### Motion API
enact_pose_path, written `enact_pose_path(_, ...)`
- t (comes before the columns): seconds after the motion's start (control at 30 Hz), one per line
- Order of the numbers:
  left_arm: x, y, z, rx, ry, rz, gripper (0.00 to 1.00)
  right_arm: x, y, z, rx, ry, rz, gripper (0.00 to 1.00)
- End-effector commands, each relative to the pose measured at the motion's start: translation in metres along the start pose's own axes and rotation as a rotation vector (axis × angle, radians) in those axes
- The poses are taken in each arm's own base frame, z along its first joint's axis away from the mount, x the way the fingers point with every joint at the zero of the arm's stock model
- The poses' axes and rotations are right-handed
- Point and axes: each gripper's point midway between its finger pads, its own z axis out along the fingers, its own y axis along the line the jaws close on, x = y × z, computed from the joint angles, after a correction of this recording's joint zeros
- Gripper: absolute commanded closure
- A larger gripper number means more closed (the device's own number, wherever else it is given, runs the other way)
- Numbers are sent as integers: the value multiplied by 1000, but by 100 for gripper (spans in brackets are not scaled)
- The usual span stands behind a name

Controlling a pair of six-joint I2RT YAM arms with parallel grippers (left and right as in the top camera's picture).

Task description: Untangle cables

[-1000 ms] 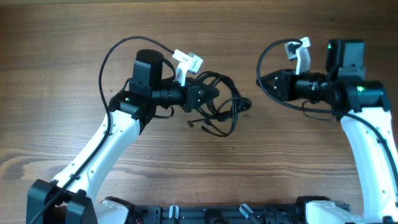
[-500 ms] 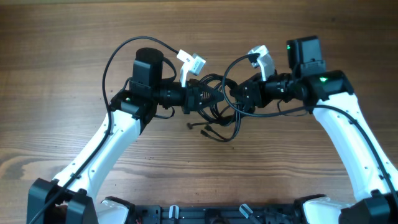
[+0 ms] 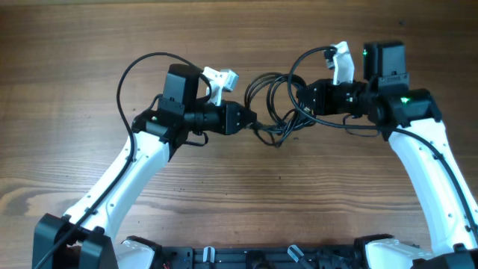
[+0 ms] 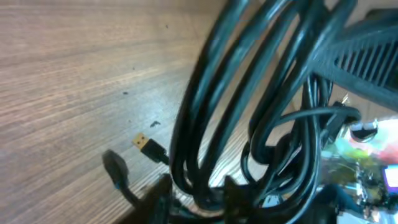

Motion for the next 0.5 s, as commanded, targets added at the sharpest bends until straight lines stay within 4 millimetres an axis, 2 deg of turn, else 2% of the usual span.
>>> enact_pose_path(0.0, -23, -11, -4, 42, -85, -32, 65, -3, 5, -10, -11, -19, -4, 96)
enact_pose_path(0.1, -38, -46, -10, 202, -127, 100, 59, 1, 9, -9, -38, -1, -28, 96)
enact_pose_path(0.17, -27, -70, -11, 312, -88, 233, 58, 1, 7, -8, -34, 2, -25, 96)
enact_pose_path(0.2, -16, -82, -3, 340, -56, 279, 57, 1, 7, -7, -34, 4, -16, 96)
enact_pose_path(0.3, -8, -85, 20, 244, -64, 313, 56, 2, 5, -5, -32, 10, -11, 96)
enact_pose_path(0.37, -14, -84, 37, 69, -147, 347, 51, 4, 0, 2, -30, 31, 5, 96)
enact_pose_path(0.47, -24, -91, 34, -99, -269, 402, 51, 7, -5, 10, -33, 58, 26, 96)
